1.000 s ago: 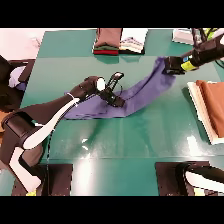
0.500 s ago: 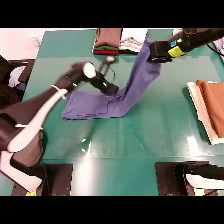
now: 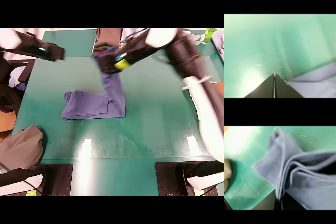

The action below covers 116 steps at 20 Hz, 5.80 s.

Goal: Fold the shirts.

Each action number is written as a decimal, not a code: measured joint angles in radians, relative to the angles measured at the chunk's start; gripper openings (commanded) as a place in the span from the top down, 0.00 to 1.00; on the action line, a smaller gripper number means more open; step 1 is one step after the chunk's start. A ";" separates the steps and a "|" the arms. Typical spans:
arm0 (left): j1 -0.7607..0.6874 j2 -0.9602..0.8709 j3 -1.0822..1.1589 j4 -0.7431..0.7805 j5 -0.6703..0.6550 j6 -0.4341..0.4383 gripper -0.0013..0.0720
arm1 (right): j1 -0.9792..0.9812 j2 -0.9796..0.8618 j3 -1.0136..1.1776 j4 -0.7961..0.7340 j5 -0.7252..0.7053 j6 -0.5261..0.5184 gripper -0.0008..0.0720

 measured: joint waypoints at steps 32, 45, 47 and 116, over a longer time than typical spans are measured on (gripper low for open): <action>0.058 0.100 -0.006 -0.076 -0.136 0.056 0.94 | -0.157 -0.134 -0.459 -0.084 -0.039 0.392 0.27; -0.103 0.100 -0.006 -0.099 -0.142 0.077 0.95 | -0.232 -0.127 -0.204 -0.207 0.013 0.261 0.96; -0.143 0.100 -0.006 -0.099 -0.140 0.080 0.95 | -0.306 -0.086 -0.137 -0.290 0.084 0.226 0.96; -0.205 0.100 -0.006 -0.106 -0.147 -0.001 0.94 | -0.540 0.661 -0.758 -0.019 -0.139 -0.145 0.96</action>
